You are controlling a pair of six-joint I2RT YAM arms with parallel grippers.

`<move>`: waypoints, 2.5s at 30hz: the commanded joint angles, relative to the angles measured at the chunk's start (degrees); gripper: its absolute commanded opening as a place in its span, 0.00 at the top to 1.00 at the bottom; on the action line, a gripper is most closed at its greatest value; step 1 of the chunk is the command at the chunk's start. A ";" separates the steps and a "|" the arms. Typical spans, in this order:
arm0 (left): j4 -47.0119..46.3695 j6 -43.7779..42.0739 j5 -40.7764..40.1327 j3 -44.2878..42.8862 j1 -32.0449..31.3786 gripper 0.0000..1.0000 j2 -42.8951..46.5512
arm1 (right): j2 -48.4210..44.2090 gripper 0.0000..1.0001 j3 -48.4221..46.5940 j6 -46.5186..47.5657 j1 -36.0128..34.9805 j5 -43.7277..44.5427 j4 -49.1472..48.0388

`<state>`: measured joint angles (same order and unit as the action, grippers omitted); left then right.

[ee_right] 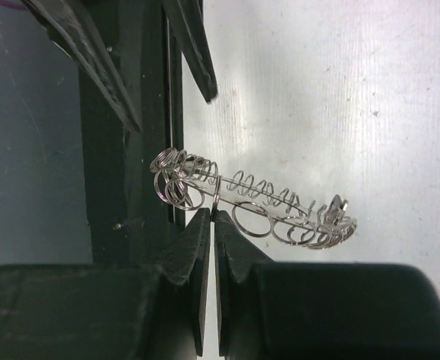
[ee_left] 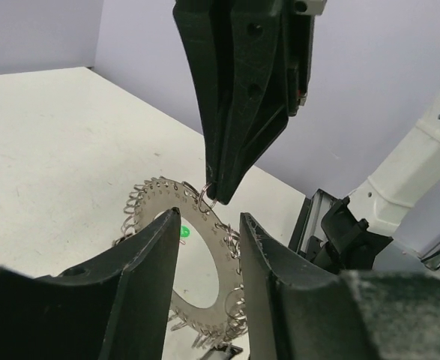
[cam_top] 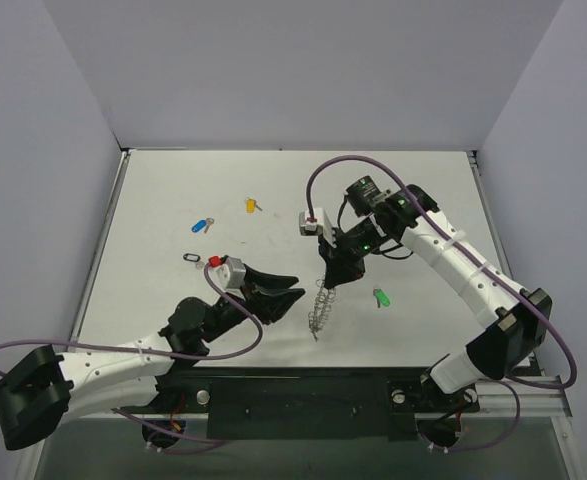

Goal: Put the keys on the keyring

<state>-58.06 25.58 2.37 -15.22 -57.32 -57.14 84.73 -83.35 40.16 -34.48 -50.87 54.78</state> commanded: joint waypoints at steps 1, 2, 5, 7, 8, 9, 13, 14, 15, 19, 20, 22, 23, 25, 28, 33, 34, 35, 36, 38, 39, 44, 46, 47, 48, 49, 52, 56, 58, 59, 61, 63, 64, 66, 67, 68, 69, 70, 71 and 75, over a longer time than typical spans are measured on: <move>12.15 -5.01 0.44 -0.33 0.19 0.52 7.39 | 2.98 1.00 -6.20 2.37 -2.43 6.73 11.12; 14.10 -7.11 0.70 -0.59 0.19 0.51 9.31 | 3.94 1.00 -7.60 2.72 -2.78 7.62 13.83; 21.39 -11.25 1.41 -2.00 0.10 0.48 11.61 | 5.71 1.00 -9.37 3.26 -4.45 11.75 17.10; 23.42 -14.15 1.93 -3.14 0.02 0.48 11.80 | 6.67 1.00 -10.34 3.26 -5.25 13.77 18.69; 24.04 -15.81 2.02 -3.58 0.10 0.48 11.18 | 7.03 1.00 -10.95 3.17 -5.51 14.22 19.21; 24.83 -16.61 2.63 -4.54 0.10 0.47 10.74 | 7.46 1.00 -11.39 3.34 -5.86 14.92 19.57; 24.32 -19.69 4.04 -7.45 -0.07 0.48 5.83 | 8.43 1.00 -12.45 4.48 -6.30 15.36 21.15; 23.44 -20.13 4.04 -7.71 -0.16 0.48 5.29 | 8.52 1.00 -12.54 4.92 -6.48 15.19 21.68; 21.61 -20.74 4.22 -8.06 -0.51 0.48 3.81 | 8.87 1.00 -12.80 5.19 -6.65 15.10 22.12; 16.51 -21.63 5.63 -8.94 -1.12 0.48 0.29 | 9.31 1.00 -13.07 5.28 -6.92 15.01 22.30; 15.79 -21.63 6.24 -9.03 -1.21 0.48 -0.42 | 9.31 1.00 -13.06 5.36 -7.00 14.93 22.30; 12.90 -21.72 7.20 -9.47 -1.39 0.49 -2.00 | 9.58 1.00 -13.07 5.37 -7.09 14.84 22.21; 12.28 -21.80 7.30 -9.73 -1.57 0.49 -3.14 | 9.67 1.00 -12.98 5.45 -7.01 14.92 22.29; 10.69 -21.72 8.00 -10.09 -1.74 0.50 -4.72 | 9.84 1.00 -12.98 5.54 -7.01 14.75 22.21; 8.06 -20.84 9.49 -10.88 -2.01 0.53 -6.57 | 9.93 1.00 -12.98 5.72 -7.18 14.31 22.21; 4.45 -18.73 10.99 -11.58 -2.45 0.61 -9.82 | 10.02 1.00 -12.89 5.89 -7.09 13.96 22.21; 4.10 -18.55 11.16 -11.76 -2.62 0.61 -10.09 | 10.02 1.00 -12.98 5.98 -7.18 13.87 22.21; 3.66 -18.38 11.16 -11.85 -2.71 0.62 -10.61 | 9.93 1.00 -13.06 5.98 -7.35 13.87 22.12; 3.31 -18.29 11.34 -12.02 -2.97 0.62 -10.88 | 10.10 1.00 -13.06 5.98 -7.36 13.78 22.03; 2.61 -17.85 11.60 -12.02 -3.06 0.62 -11.50 | 10.02 1.00 -12.89 6.07 -7.36 13.70 22.12; 2.43 -17.68 11.78 -12.11 -3.06 0.63 -11.93 | 10.02 1.00 -12.89 6.16 -7.44 13.61 22.03; 2.34 -17.50 12.31 -12.55 -3.15 0.66 -12.99 | 9.84 1.00 -12.89 6.33 -7.45 13.43 22.12; 2.52 -17.59 12.22 -12.64 -3.15 0.68 -13.25 | 9.67 1.00 -12.89 6.33 -7.62 13.34 22.12; 2.69 -17.59 12.22 -12.81 -3.15 0.69 -13.34 | 9.67 1.00 -12.89 6.33 -7.62 13.26 22.03; 2.87 -17.67 12.22 -12.90 -3.15 0.69 -13.34 | 9.75 1.00 -12.89 6.42 -7.53 13.17 22.12; 2.95 -17.67 12.22 -12.99 -3.15 0.70 -13.43 | 9.67 1.00 -12.89 6.42 -7.62 13.17 22.12; 3.13 -17.67 12.48 -13.08 -3.15 0.71 -13.78 | 9.67 1.00 -12.89 6.42 -7.62 13.08 22.03; 3.83 -17.76 12.74 -13.43 -3.15 0.74 -13.78 | 9.75 1.00 -13.06 6.42 -7.71 12.99 22.12; 4.53 -17.85 12.66 -13.60 -3.15 0.74 -13.96 | 9.67 1.00 -13.06 6.42 -7.80 13.17 22.03; 4.71 -17.85 12.66 -13.60 -3.15 0.74 -13.96 | 9.67 1.00 -13.15 6.33 -7.71 13.17 22.12; 4.89 -17.85 12.66 -13.52 -3.15 0.74 -14.13 | 9.67 1.00 -12.98 6.42 -7.80 13.08 22.03; 4.98 -17.94 12.75 -13.60 -3.15 0.74 -14.13 | 9.67 1.00 -13.06 6.42 -7.88 13.17 22.03; 5.15 -17.94 12.92 -13.78 -3.15 0.75 -14.13 | 9.75 1.00 -13.06 6.42 -7.80 13.17 22.03; 6.11 -18.11 13.01 -14.04 -3.15 0.78 -14.31 | 9.75 1.00 -13.06 6.33 -7.88 13.17 22.03; 6.21 -18.20 13.18 -14.22 -3.15 0.78 -14.31 | 9.67 1.00 -12.98 6.33 -7.88 13.25 21.94; 6.56 -18.29 13.27 -14.31 -3.15 0.78 -14.48 | 9.75 1.00 -12.98 6.33 -7.88 13.25 21.94; 6.56 -18.29 13.19 -14.31 -3.15 0.78 -14.40 | 9.58 1.00 -13.06 6.33 -7.80 13.25 22.03; 6.82 -18.29 13.19 -14.31 -3.15 0.78 -14.49 | 9.67 1.00 -13.06 6.33 -7.80 13.25 22.03; 7.00 -18.38 13.36 -14.31 -3.15 0.78 -14.40 | 9.58 1.00 -13.06 6.42 -7.80 13.34 21.94; 8.66 -18.82 13.19 -14.57 -3.15 0.78 -14.49 | 9.58 1.00 -13.15 6.33 -7.88 13.34 22.03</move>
<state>-49.95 7.25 14.22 -27.18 -60.29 -71.33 93.67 -94.32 46.13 -41.78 -36.29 73.73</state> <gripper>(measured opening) 0.220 0.006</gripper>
